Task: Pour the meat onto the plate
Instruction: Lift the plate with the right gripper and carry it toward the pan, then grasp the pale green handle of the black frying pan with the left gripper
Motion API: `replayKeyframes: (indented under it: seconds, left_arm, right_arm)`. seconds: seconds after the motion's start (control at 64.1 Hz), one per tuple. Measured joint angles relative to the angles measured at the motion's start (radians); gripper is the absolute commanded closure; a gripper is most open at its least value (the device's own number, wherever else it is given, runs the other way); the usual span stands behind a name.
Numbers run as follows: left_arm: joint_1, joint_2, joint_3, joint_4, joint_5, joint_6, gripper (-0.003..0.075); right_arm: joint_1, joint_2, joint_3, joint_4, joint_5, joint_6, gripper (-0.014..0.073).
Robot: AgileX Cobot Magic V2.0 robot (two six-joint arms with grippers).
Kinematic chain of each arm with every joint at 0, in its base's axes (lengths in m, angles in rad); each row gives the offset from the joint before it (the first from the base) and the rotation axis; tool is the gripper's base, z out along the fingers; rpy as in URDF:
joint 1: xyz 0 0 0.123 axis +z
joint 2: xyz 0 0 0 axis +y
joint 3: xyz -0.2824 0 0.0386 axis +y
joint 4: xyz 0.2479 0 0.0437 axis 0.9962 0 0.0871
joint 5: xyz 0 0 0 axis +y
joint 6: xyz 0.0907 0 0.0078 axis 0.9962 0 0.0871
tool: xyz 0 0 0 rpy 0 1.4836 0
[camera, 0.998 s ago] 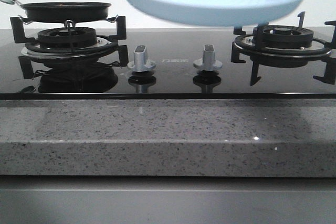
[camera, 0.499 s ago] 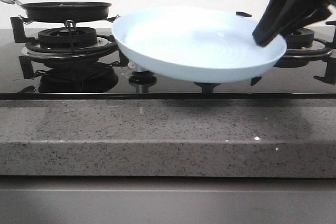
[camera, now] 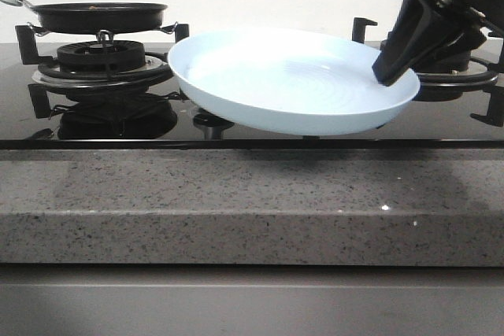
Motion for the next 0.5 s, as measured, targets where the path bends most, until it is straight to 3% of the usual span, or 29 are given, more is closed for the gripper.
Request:
replayKeyframes:
  seconds: [0.359, 0.499]
  left_arm:
    - [0.0, 0.002, -0.002, -0.025, 0.0, 0.0, 0.0062]
    - [0.0, 0.073, -0.061, -0.102, 0.088, 0.0, 0.0062]
  right_arm:
    - [0.0, 0.0, 0.0, 0.0, 0.028, -0.002, 0.0612]
    - [0.0, 0.0, 0.0, 0.0, 0.028, -0.002, 0.0612]
